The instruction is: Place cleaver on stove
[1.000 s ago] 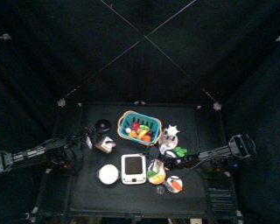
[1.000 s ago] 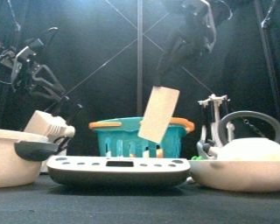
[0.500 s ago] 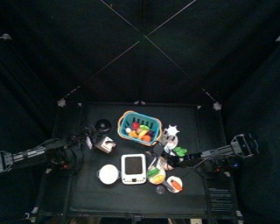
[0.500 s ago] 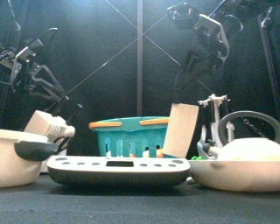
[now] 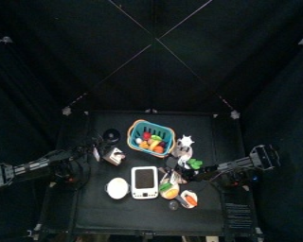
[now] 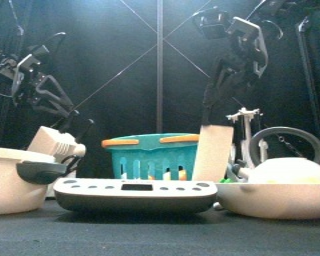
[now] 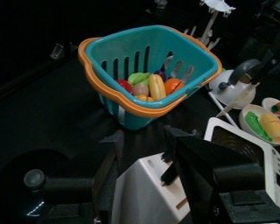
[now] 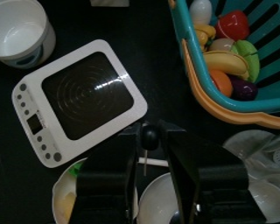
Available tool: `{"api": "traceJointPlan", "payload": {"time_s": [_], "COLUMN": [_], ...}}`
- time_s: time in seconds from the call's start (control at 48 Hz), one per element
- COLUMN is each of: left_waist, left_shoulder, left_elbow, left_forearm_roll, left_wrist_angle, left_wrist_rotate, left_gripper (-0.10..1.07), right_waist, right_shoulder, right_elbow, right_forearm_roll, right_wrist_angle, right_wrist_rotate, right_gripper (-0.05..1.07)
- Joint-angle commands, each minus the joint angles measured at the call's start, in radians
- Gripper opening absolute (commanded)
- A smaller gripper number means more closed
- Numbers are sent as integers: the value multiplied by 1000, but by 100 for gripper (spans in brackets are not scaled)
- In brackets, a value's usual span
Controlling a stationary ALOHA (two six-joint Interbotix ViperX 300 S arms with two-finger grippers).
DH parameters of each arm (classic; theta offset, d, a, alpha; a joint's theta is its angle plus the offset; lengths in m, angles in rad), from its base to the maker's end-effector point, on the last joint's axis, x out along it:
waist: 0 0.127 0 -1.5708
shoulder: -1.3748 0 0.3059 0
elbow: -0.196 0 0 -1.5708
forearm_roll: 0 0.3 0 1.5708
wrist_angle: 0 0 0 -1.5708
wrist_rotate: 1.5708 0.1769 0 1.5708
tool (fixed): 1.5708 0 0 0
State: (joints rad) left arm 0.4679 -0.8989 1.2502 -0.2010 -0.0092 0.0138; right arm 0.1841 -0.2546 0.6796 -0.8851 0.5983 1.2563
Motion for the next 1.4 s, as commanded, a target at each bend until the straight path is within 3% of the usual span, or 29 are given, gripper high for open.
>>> {"api": "traceJointPlan", "payload": {"time_s": [0.0,0.167,0.5,0.583,0.708,0.875,1.0,1.167,1.375], "left_waist": [2,2,2,2,2,2,2,2,2], "left_shoulder": [2,2,2,2,2,2,2,2,2], "left_elbow": [-12,-11,-11,-11,-11,-11,-9,-9,-9], "left_forearm_roll": [3,3,3,3,3,3,3,3,3], "left_wrist_angle": [-5,-3,-3,-3,-3,-2,-2,-2,0], "left_wrist_rotate": [2,2,2,2,2,3,2,2,2], "left_gripper": [81,81,81,81,81,81,81,81,81], "right_waist": [-6,-5,0,-6,-35,-41,-55,-84,-112], "right_shoulder": [-12,-31,-29,12,153,296,385,453,480], "right_elbow": [-6,0,12,-6,-66,-187,-250,-278,-276], "right_forearm_roll": [-3,-3,-3,-15,-66,-204,-249,-233,-193], "right_wrist_angle": [-2,-3,-25,-92,-195,-227,-241,-311,-322], "right_wrist_rotate": [2,-2,-2,-5,-15,-15,-17,-14,-15], "right_gripper": [78,88,88,88,87,87,87,87,87]}}
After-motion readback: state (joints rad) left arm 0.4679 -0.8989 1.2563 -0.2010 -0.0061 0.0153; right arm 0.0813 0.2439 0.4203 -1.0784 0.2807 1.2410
